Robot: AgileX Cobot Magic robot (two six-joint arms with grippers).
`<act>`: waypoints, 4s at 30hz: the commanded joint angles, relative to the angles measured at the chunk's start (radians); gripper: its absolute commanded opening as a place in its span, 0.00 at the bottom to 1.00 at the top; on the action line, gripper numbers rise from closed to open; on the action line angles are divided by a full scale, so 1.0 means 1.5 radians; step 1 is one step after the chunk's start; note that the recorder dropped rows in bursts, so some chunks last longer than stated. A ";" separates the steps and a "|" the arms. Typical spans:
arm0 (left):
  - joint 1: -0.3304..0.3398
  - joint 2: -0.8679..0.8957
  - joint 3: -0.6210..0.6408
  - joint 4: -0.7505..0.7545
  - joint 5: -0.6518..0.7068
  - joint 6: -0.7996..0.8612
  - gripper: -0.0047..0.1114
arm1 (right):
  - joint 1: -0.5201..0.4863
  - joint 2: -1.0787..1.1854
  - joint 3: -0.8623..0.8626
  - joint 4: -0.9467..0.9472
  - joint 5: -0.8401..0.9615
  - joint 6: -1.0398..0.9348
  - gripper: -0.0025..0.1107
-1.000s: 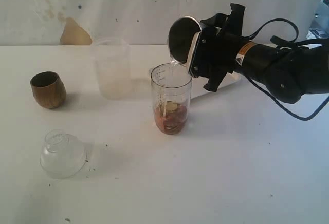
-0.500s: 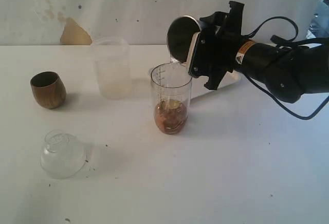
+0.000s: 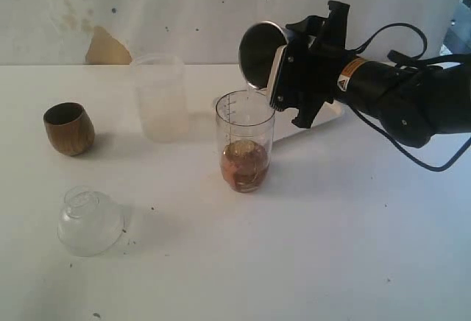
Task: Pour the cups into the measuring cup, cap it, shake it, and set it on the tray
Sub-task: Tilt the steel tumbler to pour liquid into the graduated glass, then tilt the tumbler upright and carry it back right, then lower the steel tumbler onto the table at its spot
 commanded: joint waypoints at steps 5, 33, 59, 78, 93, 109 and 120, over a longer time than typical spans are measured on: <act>-0.003 -0.002 0.003 -0.005 -0.002 0.000 0.05 | 0.000 -0.008 -0.007 0.008 -0.030 -0.005 0.02; -0.003 -0.002 0.003 -0.005 -0.002 0.000 0.05 | 0.000 -0.008 -0.007 0.067 0.024 0.365 0.02; -0.003 -0.002 0.003 -0.005 -0.002 0.000 0.05 | -0.174 -0.052 0.132 -0.013 -0.061 0.764 0.02; -0.003 -0.002 0.003 -0.005 -0.002 0.000 0.05 | -0.207 0.085 0.264 -0.008 -0.424 0.714 0.02; -0.003 -0.002 0.003 -0.005 -0.002 0.000 0.05 | -0.207 0.191 0.254 0.002 -0.445 0.695 0.02; -0.003 -0.002 0.003 -0.005 -0.002 0.000 0.05 | -0.207 0.197 0.254 0.002 -0.445 0.695 0.08; -0.003 -0.002 0.003 -0.005 -0.002 0.000 0.05 | -0.207 0.197 0.254 0.002 -0.445 0.695 0.53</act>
